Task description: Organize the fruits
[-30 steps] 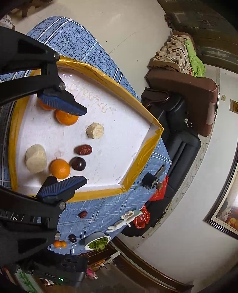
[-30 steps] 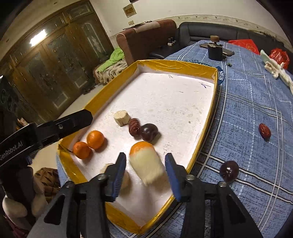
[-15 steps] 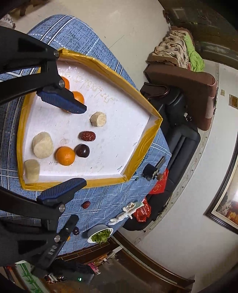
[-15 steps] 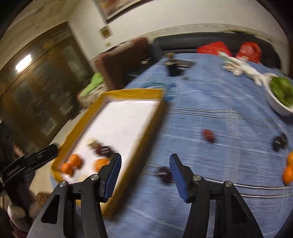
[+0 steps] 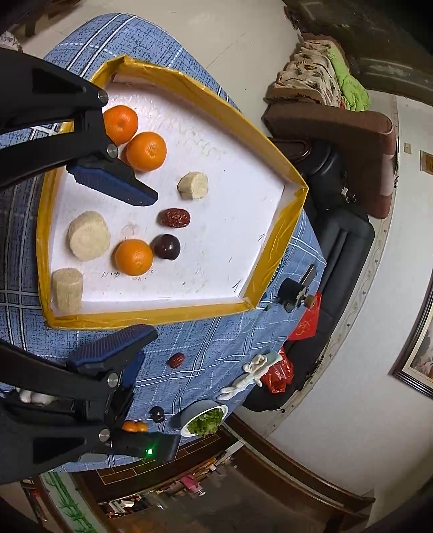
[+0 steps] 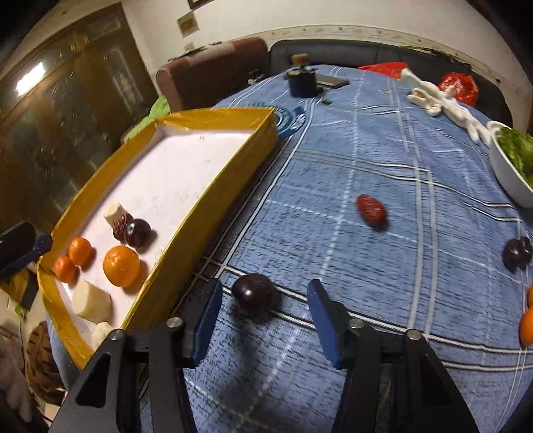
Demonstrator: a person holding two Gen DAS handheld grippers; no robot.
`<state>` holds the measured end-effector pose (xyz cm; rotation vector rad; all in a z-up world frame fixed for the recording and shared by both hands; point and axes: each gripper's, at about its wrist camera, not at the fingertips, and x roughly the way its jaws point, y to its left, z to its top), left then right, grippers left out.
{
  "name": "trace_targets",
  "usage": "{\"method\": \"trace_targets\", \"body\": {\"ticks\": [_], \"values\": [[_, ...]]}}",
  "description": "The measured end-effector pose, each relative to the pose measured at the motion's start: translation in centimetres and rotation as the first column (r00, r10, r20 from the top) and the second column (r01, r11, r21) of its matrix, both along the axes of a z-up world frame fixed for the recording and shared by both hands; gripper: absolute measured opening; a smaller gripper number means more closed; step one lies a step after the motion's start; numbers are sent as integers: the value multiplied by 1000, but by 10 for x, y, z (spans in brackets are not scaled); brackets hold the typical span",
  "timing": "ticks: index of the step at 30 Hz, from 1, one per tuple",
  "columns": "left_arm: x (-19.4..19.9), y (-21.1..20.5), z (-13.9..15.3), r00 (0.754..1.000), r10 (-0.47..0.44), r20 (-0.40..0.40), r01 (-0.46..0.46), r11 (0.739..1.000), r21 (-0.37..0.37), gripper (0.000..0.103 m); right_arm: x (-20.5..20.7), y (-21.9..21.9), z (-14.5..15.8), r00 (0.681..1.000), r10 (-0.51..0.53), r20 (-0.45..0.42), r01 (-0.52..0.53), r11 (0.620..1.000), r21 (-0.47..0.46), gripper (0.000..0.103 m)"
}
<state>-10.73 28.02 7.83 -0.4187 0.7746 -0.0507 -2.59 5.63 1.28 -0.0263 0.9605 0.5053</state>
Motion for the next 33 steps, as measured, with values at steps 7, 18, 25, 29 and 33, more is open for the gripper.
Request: {"method": "trace_targets", "body": {"ticks": [7, 18, 25, 29, 33], "values": [[0, -11, 0, 999, -35, -4, 35, 999, 2, 73, -4, -7, 2, 1000, -7, 11, 7, 1000, -5, 30], [2, -39, 0, 993, -120, -16, 120, 993, 19, 73, -10, -57, 0, 993, -103, -49, 105, 994, 37, 35], [2, -51, -1, 989, -144, -18, 145, 989, 32, 73, 4, -79, 17, 988, -157, -9, 157, 985, 77, 43], [2, -59, -3, 986, -163, -29, 164, 985, 42, 73, 38, -72, 17, 986, -164, 22, 164, 986, 36, 50], [2, -66, -2, 983, -180, -29, 182, 981, 65, 73, 67, -55, 7, 988, -151, 21, 152, 988, -16, 49]]}}
